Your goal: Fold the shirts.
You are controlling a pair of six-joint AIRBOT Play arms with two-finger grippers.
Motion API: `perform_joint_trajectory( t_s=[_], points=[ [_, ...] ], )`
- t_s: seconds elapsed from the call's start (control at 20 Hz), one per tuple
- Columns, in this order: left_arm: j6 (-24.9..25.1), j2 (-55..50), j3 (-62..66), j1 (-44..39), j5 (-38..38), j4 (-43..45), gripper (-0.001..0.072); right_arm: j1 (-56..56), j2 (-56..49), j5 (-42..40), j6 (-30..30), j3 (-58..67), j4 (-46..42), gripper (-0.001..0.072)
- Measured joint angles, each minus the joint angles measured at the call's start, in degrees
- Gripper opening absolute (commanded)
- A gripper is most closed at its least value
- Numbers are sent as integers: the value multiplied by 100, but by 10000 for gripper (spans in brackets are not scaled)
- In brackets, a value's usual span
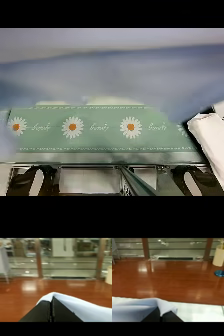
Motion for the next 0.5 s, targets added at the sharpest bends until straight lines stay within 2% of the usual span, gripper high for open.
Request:
perform_joint_trajectory(
  t_s=[0.25, 0.5],
  points=[
    [-98, 367, -212, -645, -627, 844, 19, 0, 404, 595, 153, -197, -374, 17],
    [-225, -33, -1580, -870, -789, 763, 20, 0, 321, 367, 190, -1663, -179, 17]
  ],
)
